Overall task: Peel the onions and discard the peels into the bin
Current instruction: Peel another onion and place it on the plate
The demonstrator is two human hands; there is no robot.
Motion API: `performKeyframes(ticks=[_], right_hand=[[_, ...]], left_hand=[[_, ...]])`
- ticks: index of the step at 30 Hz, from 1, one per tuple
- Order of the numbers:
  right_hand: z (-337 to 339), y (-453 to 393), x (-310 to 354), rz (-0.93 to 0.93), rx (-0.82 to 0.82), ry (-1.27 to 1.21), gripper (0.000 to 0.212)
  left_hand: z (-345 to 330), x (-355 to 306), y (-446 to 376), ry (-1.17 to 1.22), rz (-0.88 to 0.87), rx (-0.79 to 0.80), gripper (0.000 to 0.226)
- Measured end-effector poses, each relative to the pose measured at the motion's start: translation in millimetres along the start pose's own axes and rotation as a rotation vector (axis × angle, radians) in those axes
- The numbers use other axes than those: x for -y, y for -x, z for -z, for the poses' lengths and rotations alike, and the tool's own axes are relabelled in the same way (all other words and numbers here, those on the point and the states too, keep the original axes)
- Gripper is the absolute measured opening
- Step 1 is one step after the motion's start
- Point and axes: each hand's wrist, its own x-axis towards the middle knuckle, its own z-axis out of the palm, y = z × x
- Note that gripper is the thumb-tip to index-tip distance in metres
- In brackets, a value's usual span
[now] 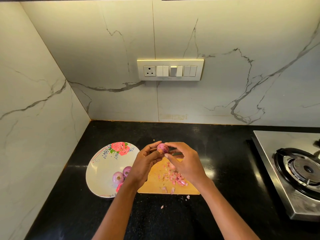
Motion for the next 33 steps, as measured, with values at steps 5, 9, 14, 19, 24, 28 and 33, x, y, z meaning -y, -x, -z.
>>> performKeyframes(ticks=[5, 9, 14, 19, 24, 28, 33], right_hand=[[-2, 1, -1, 0.034, -0.067, 0.024, 0.037], [-2, 2, 1, 0.016, -0.091, 0.025, 0.039], [-2, 3, 0, 0.015, -0.114, 0.064, 0.036], [-5, 3, 1, -0.025, -0.125, 0.039, 0.032], [-2, -2, -14, -0.2, -0.165, 0.035, 0.021], [2, -2, -22, -0.286, -0.034, 0.07, 0.015], [1, 0, 1, -0.241, -0.033, -0.206, 0.03]], left_hand=[[0, 0, -1, -0.059, -0.006, 0.006, 0.05], [0, -1, -1, -0.06, -0.01, 0.004, 0.048], [-1, 1, 1, -0.061, -0.013, 0.014, 0.053], [-2, 2, 2, -0.049, -0.005, 0.017, 0.052], [-1, 0, 5, -0.002, -0.005, 0.041, 0.049], [1, 1, 3, 0.017, 0.002, 0.023, 0.036], [0, 5, 1, -0.037, -0.011, 0.02, 0.05]])
